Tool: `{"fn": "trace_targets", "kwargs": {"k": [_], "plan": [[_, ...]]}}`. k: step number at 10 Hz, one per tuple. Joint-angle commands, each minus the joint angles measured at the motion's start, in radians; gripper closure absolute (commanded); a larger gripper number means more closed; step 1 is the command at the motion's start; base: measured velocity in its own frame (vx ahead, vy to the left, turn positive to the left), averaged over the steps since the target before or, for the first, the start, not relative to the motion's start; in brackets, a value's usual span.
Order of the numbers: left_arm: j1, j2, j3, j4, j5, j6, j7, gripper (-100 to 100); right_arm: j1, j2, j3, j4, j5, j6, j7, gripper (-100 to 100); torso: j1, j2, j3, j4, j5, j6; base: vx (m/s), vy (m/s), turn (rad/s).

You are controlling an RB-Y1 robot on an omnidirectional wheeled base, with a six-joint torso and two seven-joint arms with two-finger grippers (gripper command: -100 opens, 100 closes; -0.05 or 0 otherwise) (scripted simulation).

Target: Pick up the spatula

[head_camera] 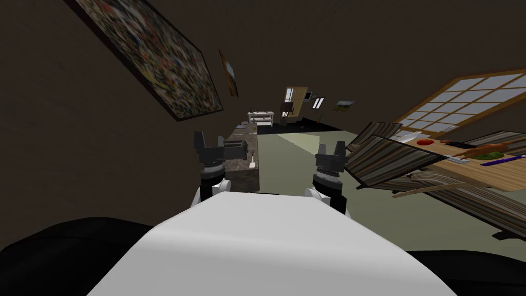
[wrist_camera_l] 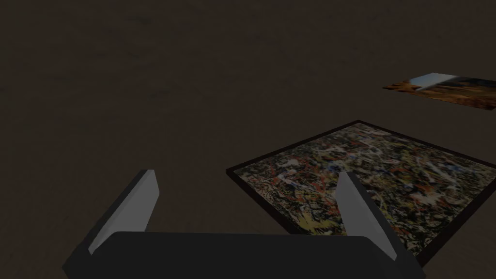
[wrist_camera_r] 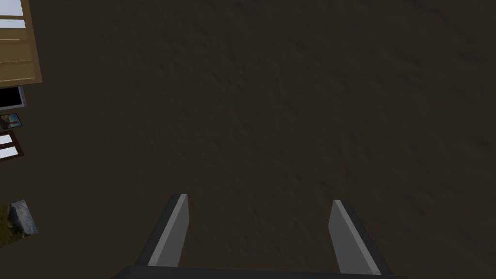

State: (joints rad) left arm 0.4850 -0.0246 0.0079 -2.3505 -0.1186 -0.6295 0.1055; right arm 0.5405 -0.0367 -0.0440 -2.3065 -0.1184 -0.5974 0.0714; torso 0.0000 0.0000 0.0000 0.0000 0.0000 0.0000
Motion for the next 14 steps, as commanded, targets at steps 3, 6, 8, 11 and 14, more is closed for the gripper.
{"fn": "trace_targets", "kwargs": {"k": [3, 6, 8, 11, 14], "plan": [[0.033, 0.093, 0.021, 0.023, 0.007, -0.010, 0.012, -100, 0.000, 0.000, 0.000, 0.000, 0.000, 0.000, 0.000, 0, -0.003, 0.002, 0.001, 0.000, -0.001, 0.000, -0.035, -0.048, 0.040], [0.092, 0.171, 0.051, 0.063, 0.011, -0.023, 0.031, -100, 0.000, 0.000, 0.000, 0.000, 0.000, 0.000, 0.000, 0, -0.006, 0.005, 0.003, 0.001, -0.001, 0.000, -0.079, -0.096, 0.065], [0.145, 0.220, 0.077, 0.099, 0.010, -0.034, 0.047, -100, 0.000, 0.000, 0.000, 0.000, 0.000, 0.000, 0.000, 0, -0.009, 0.006, 0.004, 0.001, -0.002, 0.000, -0.056, -0.118, 0.023], [0.206, 0.268, 0.104, 0.142, 0.003, -0.043, 0.065, -100, 0.000, 0.000, 0.000, 0.000, 0.000, 0.000, 0.000, 0, -0.006, 0.000, 0.000, 0.000, -0.001, 0.000, 0.000, -0.081, 0.007], [0.239, 0.292, 0.119, 0.165, -0.002, -0.047, 0.074, -100, 0.000, 0.000, 0.000, 0.000, 0.000, 0.000, 0.000, 0, -0.006, 0.000, 0.000, 0.000, -0.001, 0.000, 0.001, -0.051, 0.028]]}}
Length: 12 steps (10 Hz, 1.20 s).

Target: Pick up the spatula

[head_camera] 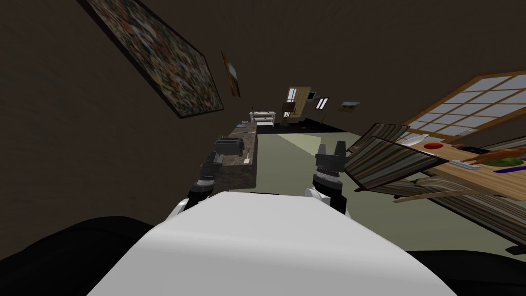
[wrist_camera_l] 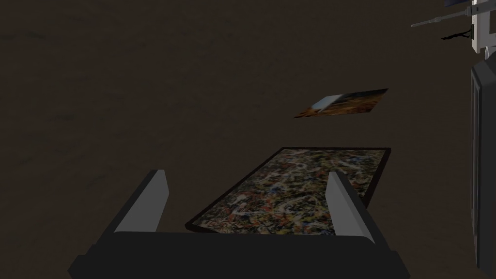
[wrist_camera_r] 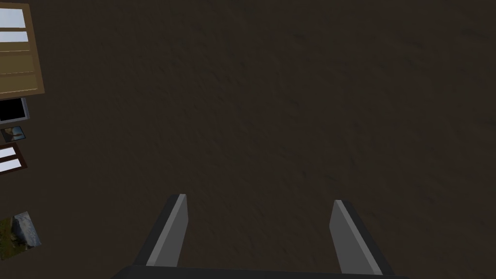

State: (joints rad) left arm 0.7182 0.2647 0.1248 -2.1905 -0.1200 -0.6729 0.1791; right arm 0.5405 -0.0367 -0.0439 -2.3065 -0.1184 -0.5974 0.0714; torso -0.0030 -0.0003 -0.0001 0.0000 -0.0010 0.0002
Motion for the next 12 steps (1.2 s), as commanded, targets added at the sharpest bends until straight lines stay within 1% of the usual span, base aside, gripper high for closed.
{"fn": "trace_targets", "kwargs": {"k": [1, 8, 9, 12], "plan": [[0.005, 0.003, 0.002, 0.005, -0.001, -0.003, 0.001, -100, 0.000, 0.000, 0.000, 0.000, 0.000, 0.000, 0.000, 0, 0.000, 0.000, 0.000, 0.000, 0.000, 0.000, 0.000, 0.000, 0.000], [0.005, 0.003, 0.002, 0.005, -0.001, -0.003, 0.001, -100, 0.000, 0.000, 0.000, 0.000, 0.000, 0.000, 0.000, 0, 0.002, 0.000, 0.000, 0.000, 0.001, 0.000, 0.000, -0.004, -0.005], [0.029, 0.047, 0.013, 0.017, -0.017, 0.018, 0.007, -100, 0.000, 0.000, 0.000, 0.000, 0.000, 0.000, 0.000, 0, 0.002, 0.000, 0.000, 0.000, 0.001, 0.000, 0.052, -0.054, -0.016], [0.064, 0.118, 0.033, 0.039, -0.044, 0.053, 0.020, -100, 0.000, 0.000, 0.000, 0.000, 0.000, 0.000, 0.000, 0, -0.005, -0.007, -0.004, -0.002, -0.001, 0.000, 0.107, -0.122, 0.000]]}}
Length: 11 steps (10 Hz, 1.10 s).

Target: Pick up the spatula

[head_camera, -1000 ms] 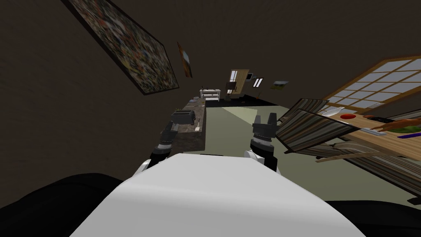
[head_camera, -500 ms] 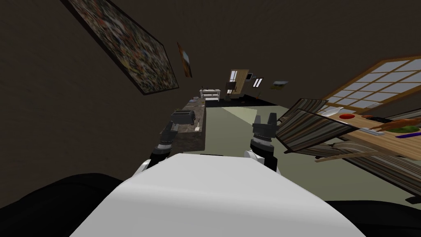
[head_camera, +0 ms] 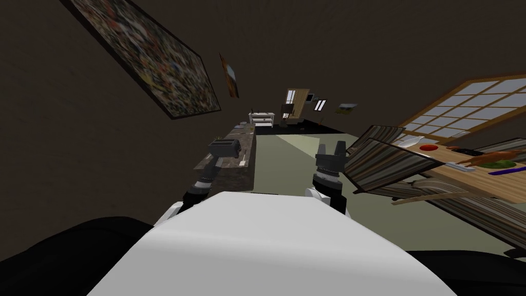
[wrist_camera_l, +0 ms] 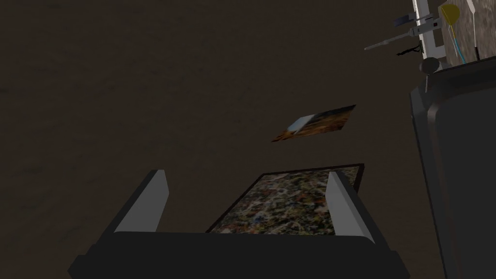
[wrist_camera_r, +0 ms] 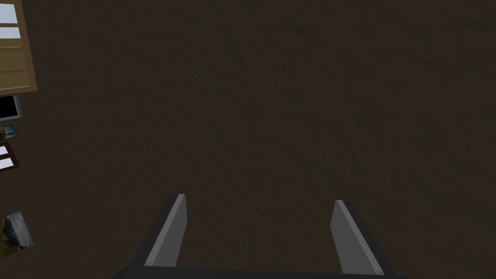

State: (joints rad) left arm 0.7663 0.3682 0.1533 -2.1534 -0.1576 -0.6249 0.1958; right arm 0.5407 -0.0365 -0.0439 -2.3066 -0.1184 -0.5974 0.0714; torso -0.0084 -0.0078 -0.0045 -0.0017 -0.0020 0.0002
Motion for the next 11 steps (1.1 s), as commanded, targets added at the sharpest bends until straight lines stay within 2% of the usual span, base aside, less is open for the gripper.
{"fn": "trace_targets", "kwargs": {"k": [1, 7, 8, 11], "plan": [[0.029, 0.043, 0.014, 0.012, -0.017, 0.020, 0.008, -100, 0.000, 0.000, 0.000, 0.000, 0.000, 0.000, 0.000, 0, 0.000, 0.000, 0.000, 0.000, 0.000, 0.000, 0.091, -0.128, -0.001], [0.119, 0.242, 0.080, 0.082, -0.096, 0.130, 0.048, -100, 0.000, 0.000, 0.000, 0.000, 0.000, 0.000, 0.000, 0, -0.001, 0.000, 0.000, 0.000, 0.000, 0.000, 0.125, -0.141, 0.006], [0.119, 0.252, 0.080, 0.082, -0.096, 0.130, 0.048, -100, 0.000, 0.000, 0.000, 0.000, 0.000, 0.000, 0.000, 0, 0.001, -0.002, -0.001, 0.000, 0.000, 0.000, 0.107, -0.095, 0.005], [0.172, 0.358, 0.114, 0.123, -0.138, 0.188, 0.066, -100, 0.000, 0.000, 0.000, 0.000, 0.000, 0.000, 0.000, 0, 0.001, 0.000, 0.000, 0.000, 0.000, 0.000, 0.115, -0.130, 0.005]]}}
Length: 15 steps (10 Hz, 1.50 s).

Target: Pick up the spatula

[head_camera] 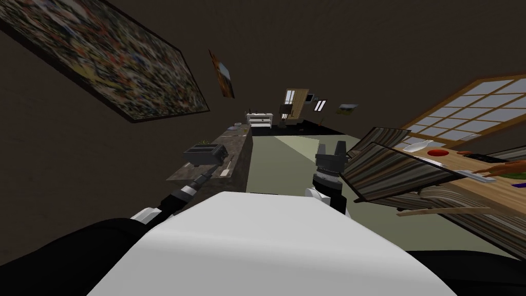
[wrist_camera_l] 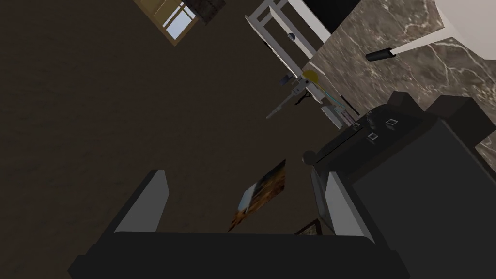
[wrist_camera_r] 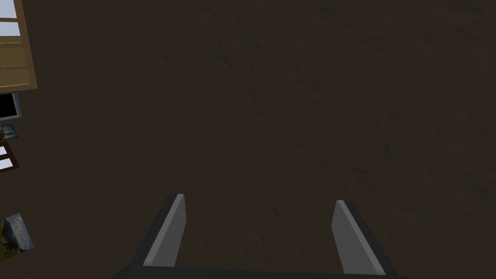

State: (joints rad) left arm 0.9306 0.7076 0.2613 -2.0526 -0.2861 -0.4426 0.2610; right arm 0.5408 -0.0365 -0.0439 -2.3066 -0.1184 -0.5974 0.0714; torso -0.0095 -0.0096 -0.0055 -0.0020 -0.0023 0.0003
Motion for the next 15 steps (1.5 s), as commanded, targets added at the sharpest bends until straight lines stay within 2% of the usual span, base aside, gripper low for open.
{"fn": "trace_targets", "kwargs": {"k": [1, 3, 4, 7, 8, 14, 15], "plan": [[0.007, 0.029, 0.006, 0.022, -0.009, 0.006, 0.001, -100, 0.000, 0.000, 0.000, 0.000, 0.000, 0.000, 0.000, 0, 0.000, 0.000, 0.000, 0.000, 0.000, 0.000, 0.111, -0.116, 0.009], [0.048, 0.096, 0.025, 0.049, -0.035, 0.043, 0.010, -100, 0.000, 0.000, 0.000, 0.000, 0.000, 0.000, 0.000, 0, 0.003, 0.003, 0.002, 0.001, 0.001, 0.000, 0.092, -0.100, -0.003], [0.048, 0.105, 0.025, 0.049, -0.035, 0.043, 0.010, -100, 0.000, 0.000, 0.000, 0.000, 0.000, 0.000, 0.000, 0, 0.003, 0.002, 0.001, 0.000, 0.001, 0.000, 0.108, -0.074, 0.009], [0.118, 0.203, 0.046, 0.092, -0.068, 0.091, 0.015, -100, 0.000, 0.000, 0.000, 0.000, 0.000, 0.000, 0.000, 0, 0.003, 0.001, 0.001, 0.000, 0.001, 0.000, 0.130, -0.106, -0.006], [0.118, 0.215, 0.046, 0.092, -0.068, 0.091, 0.015, -100, 0.000, 0.000, 0.000, 0.000, 0.000, 0.000, 0.000, 0, 0.002, 0.000, 0.000, 0.000, 0.000, 0.000, 0.128, -0.064, 0.007], [0.291, 0.401, 0.051, 0.178, -0.111, 0.156, -0.007, -100, 0.000, 0.000, 0.000, 0.000, 0.000, 0.000, 0.000, 0, 0.007, -0.002, -0.002, -0.001, 0.001, 0.000, 0.161, -0.053, -0.024], [0.291, 0.406, 0.051, 0.178, -0.111, 0.156, -0.007, -100, 0.000, 0.000, 0.000, 0.000, 0.000, 0.000, 0.000, 0, 0.008, -0.003, -0.002, -0.001, 0.002, 0.000, 0.118, -0.019, -0.010]]}}
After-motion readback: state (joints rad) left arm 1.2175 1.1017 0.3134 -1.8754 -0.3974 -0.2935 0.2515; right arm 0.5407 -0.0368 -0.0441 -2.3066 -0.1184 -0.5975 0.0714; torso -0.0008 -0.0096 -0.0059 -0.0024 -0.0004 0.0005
